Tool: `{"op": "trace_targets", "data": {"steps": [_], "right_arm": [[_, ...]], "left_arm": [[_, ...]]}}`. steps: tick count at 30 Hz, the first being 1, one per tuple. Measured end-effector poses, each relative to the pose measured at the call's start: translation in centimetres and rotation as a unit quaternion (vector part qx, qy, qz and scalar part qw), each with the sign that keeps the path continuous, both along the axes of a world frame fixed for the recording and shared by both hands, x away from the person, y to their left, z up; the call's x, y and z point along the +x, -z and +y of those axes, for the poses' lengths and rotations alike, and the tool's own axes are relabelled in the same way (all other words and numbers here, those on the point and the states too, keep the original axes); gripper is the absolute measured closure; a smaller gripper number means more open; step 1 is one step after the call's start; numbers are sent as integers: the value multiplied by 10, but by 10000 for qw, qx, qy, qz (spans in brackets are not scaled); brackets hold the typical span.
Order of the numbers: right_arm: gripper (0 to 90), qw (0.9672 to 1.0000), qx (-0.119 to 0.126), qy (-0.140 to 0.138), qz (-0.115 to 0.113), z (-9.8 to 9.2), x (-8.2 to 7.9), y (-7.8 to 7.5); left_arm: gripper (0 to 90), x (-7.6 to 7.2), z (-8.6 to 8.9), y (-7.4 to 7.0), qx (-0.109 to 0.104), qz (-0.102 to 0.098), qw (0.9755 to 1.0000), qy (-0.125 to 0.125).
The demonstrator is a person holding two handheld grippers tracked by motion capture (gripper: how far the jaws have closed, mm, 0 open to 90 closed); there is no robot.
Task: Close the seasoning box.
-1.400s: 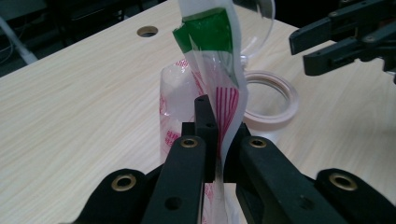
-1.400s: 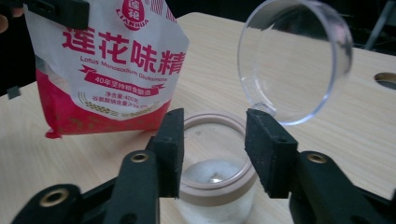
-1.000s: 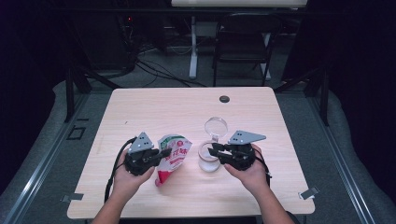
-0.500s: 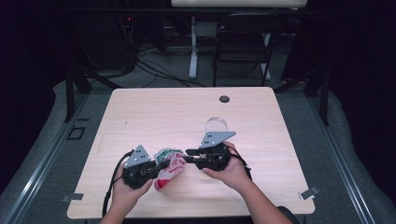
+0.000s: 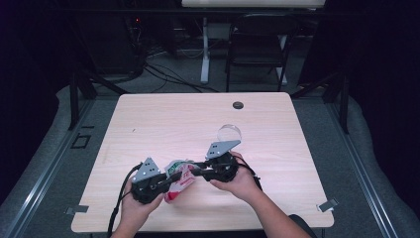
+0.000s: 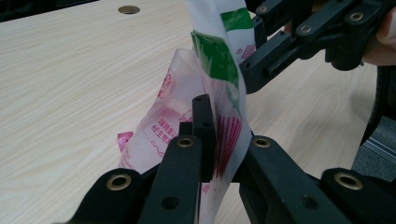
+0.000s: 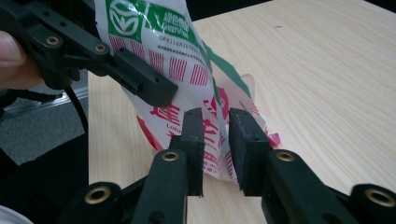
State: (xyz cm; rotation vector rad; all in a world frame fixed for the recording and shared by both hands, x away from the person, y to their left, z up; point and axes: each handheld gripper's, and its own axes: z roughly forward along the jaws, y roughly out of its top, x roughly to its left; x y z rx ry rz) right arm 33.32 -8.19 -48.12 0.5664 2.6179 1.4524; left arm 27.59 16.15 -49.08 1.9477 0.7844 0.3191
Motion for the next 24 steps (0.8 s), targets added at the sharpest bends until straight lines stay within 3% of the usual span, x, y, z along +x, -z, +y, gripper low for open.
{"op": "trace_targets", "data": {"steps": [7, 11, 16, 17, 19, 24], "right_arm": [[874, 9997, -213, 18, -66, 3, -1, 4], [900, 9998, -205, 38, -25, 2, -1, 4], [900, 9998, -169, 41, -7, 2, -1, 5], [900, 9999, -149, 46, 4, 2, -1, 5], [900, 9999, -138, 49, 6, 2, -1, 5], [900, 9999, -109, 25, 11, 1, -1, 4]], "left_arm": [[861, -2, -2, 1, 41, -36, 10000, 21], [840, -3, -3, 2, 63, -53, 10000, 8], [716, -4, -2, 4, 2, -23, 10000, -64], [623, -2, -2, 7, -73, 79, 9998, -143], [546, 0, -3, 12, -75, 110, 9997, -180], [447, 1, -5, 20, 18, 130, 9994, -309]]}}
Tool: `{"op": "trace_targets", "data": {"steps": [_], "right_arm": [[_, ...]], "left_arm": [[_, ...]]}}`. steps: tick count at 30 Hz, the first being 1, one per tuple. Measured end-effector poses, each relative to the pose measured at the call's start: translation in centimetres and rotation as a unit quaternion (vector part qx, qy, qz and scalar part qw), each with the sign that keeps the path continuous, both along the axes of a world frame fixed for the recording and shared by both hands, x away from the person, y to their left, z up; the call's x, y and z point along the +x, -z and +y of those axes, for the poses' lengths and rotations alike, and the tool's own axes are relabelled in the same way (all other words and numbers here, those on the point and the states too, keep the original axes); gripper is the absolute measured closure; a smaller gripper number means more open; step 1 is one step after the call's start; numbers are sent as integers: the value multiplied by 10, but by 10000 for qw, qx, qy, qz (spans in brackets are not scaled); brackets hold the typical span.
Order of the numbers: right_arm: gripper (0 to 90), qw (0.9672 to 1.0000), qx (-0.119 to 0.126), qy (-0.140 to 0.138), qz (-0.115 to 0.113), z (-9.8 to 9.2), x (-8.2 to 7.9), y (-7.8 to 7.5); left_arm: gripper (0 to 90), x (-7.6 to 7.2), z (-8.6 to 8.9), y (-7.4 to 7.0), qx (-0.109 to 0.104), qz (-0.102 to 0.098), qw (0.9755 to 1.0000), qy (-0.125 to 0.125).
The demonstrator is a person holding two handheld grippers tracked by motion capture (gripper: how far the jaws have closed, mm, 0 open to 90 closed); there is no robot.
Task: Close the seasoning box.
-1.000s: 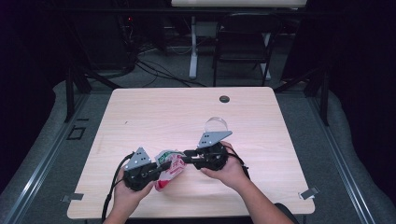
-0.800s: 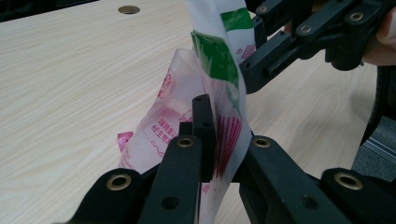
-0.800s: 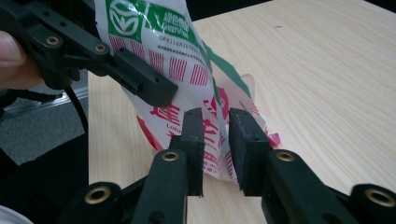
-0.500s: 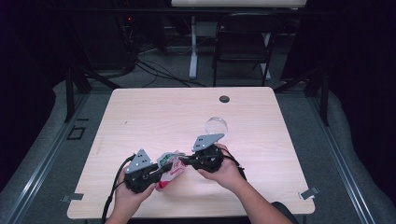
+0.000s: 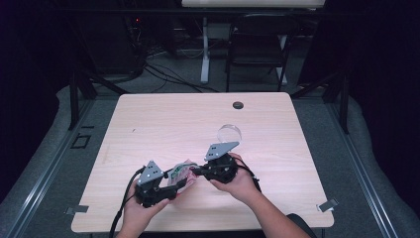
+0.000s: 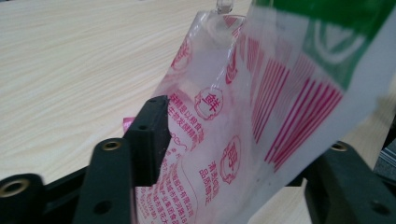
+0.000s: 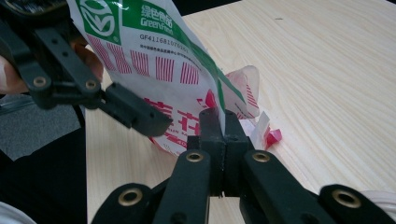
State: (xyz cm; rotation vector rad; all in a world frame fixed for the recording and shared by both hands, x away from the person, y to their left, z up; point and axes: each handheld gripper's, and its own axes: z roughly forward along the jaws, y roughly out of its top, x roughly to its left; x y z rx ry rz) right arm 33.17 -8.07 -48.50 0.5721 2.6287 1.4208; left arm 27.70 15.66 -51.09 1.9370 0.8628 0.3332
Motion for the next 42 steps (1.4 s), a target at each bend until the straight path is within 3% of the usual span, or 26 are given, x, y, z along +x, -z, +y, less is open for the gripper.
{"op": "trace_targets", "data": {"steps": [4, 6, 13, 17, 19, 25, 34, 38, 39, 42], "right_arm": [[900, 10000, 35, 23, -10, 0, 0, 0], [900, 10000, 33, 32, -17, -1, 0, 0], [900, 10000, 9, 19, 17, -1, 0, 0], [900, 10000, -4, 24, -6, -2, 0, 0], [900, 10000, 6, 37, -18, -2, 0, 1], [900, 10000, 2, 46, -49, -2, -1, 1], [900, 10000, 0, 22, -42, -4, -1, 2], [900, 10000, 9, 36, -47, -4, -1, 2], [900, 10000, -3, 28, -52, -4, -1, 2], [900, 10000, -9, 29, -58, -4, -1, 2]], "left_arm": [[418, -3, -2, 9, 125, -48, 9999, -15], [420, -3, -3, 16, 299, 12, 9996, -21], [411, -1, -2, 32, 341, -80, 9992, -213], [377, 1, -2, 38, 267, 17, 9993, -273], [351, 3, -3, 44, 457, 30, 9984, -321], [288, 8, -6, 53, 697, 84, 9969, -366], [233, 13, -6, 62, 643, 104, 9971, -383], [214, 18, -4, 66, 523, 273, 9976, -364], [206, 21, -5, 69, 634, 448, 9964, -328], [208, 22, -9, 73, 849, 438, 9950, -292]]}}
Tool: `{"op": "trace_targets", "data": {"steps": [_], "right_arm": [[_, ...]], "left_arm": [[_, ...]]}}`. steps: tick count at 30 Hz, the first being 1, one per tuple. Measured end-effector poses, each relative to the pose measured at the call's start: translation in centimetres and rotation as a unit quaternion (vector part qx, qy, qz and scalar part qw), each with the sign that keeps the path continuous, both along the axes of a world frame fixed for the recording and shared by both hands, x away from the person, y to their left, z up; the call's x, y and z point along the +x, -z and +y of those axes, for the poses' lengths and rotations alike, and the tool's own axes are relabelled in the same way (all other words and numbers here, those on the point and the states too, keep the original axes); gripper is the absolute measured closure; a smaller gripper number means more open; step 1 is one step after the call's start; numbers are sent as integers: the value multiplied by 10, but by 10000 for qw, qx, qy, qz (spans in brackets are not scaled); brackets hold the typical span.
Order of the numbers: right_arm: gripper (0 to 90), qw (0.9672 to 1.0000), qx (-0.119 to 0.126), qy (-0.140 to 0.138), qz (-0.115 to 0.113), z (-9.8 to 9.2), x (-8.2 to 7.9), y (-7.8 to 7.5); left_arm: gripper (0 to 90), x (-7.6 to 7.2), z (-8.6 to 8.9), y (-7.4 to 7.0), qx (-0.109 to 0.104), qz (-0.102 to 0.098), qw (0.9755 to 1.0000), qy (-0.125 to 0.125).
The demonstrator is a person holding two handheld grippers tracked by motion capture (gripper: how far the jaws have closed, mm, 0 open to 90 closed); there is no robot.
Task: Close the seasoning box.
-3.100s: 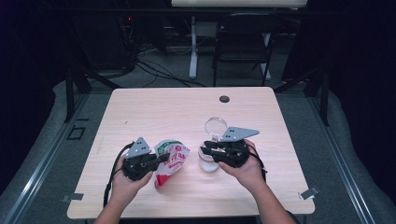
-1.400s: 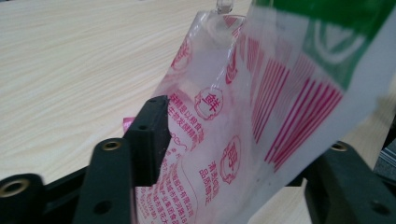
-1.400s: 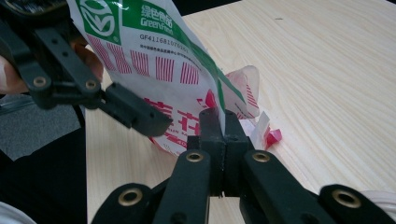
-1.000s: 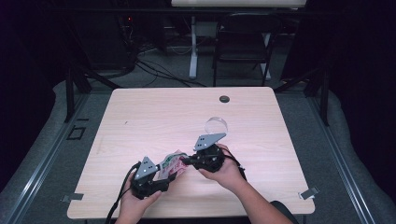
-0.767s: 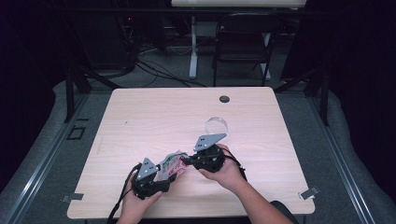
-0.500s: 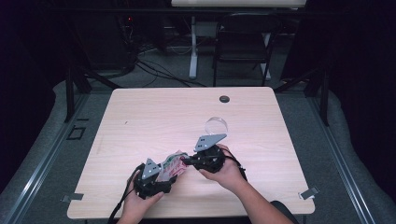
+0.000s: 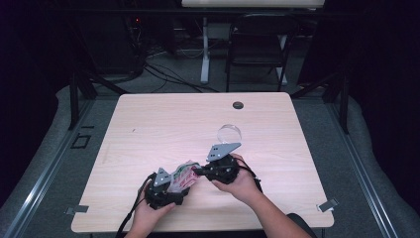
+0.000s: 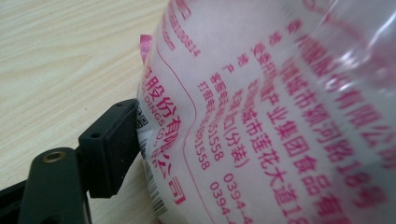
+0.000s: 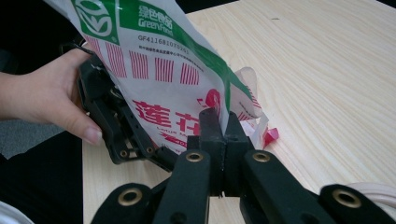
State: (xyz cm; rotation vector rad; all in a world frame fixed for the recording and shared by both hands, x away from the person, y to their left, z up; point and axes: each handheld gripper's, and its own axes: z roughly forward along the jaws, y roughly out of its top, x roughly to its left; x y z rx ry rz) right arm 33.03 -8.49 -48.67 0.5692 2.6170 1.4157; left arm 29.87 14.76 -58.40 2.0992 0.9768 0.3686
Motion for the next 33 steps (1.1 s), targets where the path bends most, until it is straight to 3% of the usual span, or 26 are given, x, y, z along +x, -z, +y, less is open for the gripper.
{"op": "trace_targets", "data": {"steps": [4, 7, 11, 20, 31, 33], "right_arm": [[900, 10000, 8, 13, -3, 1, 0, 0], [900, 10000, -1, 16, -16, 1, -1, 0], [900, 10000, -17, 2, -13, 1, -1, 1], [900, 10000, -24, 10, -17, 2, -2, 1], [900, 10000, 24, 41, -33, 1, -1, 0], [900, 10000, 40, 29, -30, 1, -2, 0]], "left_arm": [[211, 1, -3, 2, 121, 2, 9999, 14], [212, 3, -4, 4, 229, 134, 9996, 56], [211, 3, -6, 4, 361, 99, 9992, 104], [150, 3, -8, 5, 397, 118, 9989, 196], [328, 2, -4, 4, 314, 29, 9995, -7], [394, 2, -4, 4, 285, -21, 9996, -21]]}}
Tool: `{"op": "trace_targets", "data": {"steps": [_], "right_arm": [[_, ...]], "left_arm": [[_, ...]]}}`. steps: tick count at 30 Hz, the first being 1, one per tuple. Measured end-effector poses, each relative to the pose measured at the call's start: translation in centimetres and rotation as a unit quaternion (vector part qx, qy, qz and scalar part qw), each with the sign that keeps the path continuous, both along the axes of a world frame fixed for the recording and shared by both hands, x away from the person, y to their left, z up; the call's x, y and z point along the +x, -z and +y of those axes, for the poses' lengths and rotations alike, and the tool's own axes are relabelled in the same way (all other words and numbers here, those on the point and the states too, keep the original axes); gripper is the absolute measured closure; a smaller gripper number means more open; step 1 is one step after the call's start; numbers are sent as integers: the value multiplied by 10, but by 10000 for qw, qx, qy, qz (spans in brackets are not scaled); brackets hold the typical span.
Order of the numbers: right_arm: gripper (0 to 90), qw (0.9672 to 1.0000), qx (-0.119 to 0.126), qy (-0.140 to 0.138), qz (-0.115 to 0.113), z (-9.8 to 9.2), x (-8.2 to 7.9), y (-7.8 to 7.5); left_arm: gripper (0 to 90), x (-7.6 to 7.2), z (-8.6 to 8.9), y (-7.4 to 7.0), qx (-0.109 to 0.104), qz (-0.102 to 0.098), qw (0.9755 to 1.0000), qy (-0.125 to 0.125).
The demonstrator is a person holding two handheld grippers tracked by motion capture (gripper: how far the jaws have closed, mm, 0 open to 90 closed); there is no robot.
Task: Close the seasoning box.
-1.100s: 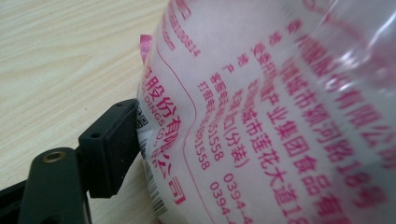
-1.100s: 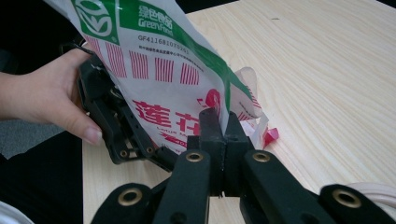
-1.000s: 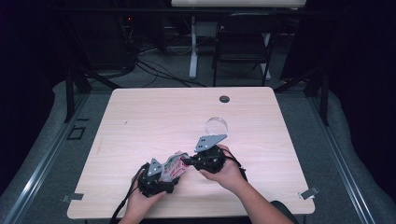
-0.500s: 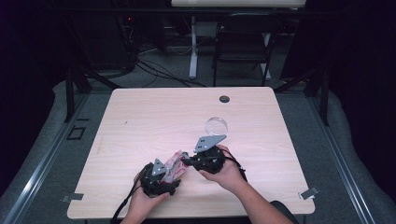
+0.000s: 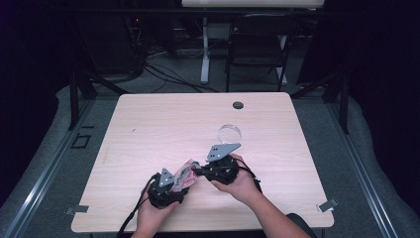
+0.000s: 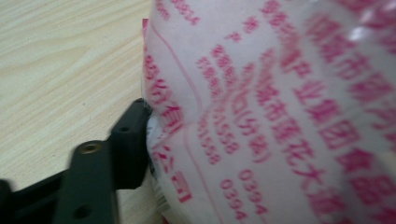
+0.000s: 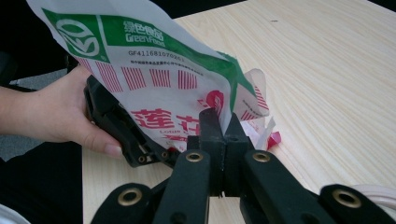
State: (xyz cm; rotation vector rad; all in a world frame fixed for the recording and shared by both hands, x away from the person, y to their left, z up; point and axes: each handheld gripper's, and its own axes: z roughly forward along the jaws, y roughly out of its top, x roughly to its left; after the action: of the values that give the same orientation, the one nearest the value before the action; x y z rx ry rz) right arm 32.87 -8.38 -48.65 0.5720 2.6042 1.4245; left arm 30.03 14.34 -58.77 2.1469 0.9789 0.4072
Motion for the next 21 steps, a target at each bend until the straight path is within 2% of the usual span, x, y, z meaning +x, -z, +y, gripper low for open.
{"op": "trace_targets", "data": {"steps": [9, 13, 15, 21], "right_arm": [[900, 10000, 9, -6, -3, 0, 0, 0], [900, 10000, 6, -8, -17, 0, 0, 0], [900, 10000, 43, 4, -14, -1, 0, -1], [900, 9999, 114, -10, 2, -5, 1, -2]], "left_arm": [[497, -1, 1, -1, 14, -55, 10000, -48], [526, -2, 0, -1, 11, -172, 9998, -55], [561, -3, 0, -3, 40, -223, 9997, -40], [579, -4, -2, -10, 167, -304, 9994, -11]]}}
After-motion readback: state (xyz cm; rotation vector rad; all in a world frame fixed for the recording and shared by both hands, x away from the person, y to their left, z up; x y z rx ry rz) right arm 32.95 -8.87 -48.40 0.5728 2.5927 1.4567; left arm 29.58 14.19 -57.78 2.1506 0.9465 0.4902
